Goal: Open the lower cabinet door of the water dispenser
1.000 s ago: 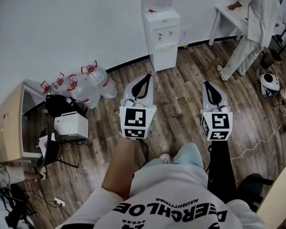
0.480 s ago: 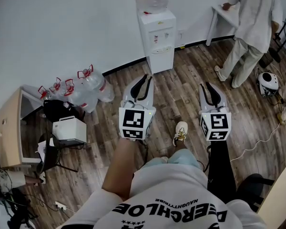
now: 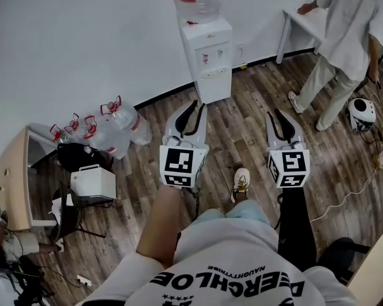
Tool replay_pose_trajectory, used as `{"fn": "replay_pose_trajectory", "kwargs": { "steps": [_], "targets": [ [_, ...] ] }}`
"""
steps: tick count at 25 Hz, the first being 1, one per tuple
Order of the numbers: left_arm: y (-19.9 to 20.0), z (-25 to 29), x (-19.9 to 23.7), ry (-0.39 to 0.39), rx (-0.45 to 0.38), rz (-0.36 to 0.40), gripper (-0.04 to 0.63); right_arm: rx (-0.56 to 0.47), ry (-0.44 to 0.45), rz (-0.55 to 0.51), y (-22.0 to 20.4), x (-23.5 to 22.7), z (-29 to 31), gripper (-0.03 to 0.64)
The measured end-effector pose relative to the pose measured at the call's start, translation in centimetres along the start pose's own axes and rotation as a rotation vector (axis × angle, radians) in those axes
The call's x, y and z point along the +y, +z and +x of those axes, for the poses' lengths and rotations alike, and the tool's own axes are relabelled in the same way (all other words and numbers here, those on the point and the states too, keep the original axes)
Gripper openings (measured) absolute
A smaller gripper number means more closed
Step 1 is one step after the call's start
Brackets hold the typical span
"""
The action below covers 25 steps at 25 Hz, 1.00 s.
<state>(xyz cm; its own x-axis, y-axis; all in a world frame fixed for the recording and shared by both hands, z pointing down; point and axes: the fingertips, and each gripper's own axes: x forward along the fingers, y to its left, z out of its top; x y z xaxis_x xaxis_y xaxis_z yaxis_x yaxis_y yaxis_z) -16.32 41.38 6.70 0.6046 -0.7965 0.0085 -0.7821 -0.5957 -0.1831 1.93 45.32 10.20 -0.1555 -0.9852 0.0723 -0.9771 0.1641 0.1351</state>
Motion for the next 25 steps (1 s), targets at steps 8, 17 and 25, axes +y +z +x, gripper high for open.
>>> {"fn": "replay_pose_trajectory", "kwargs": {
  "steps": [8,17,25],
  "targets": [
    [-0.8,5.5,0.6,0.014,0.010,-0.025,0.133,0.003,0.003,0.007,-0.6,-3.7,4.0,0.069],
    [-1.0,12.5,2.9,0.038,0.021,-0.076,0.169,0.002,0.038,0.001,-0.2,-7.2,10.9,0.069],
    [-1.3,19.5,5.6,0.067,0.031,-0.103,0.172,-0.009,0.061,0.009,0.2,-11.0,18.0,0.069]
  ]
}}
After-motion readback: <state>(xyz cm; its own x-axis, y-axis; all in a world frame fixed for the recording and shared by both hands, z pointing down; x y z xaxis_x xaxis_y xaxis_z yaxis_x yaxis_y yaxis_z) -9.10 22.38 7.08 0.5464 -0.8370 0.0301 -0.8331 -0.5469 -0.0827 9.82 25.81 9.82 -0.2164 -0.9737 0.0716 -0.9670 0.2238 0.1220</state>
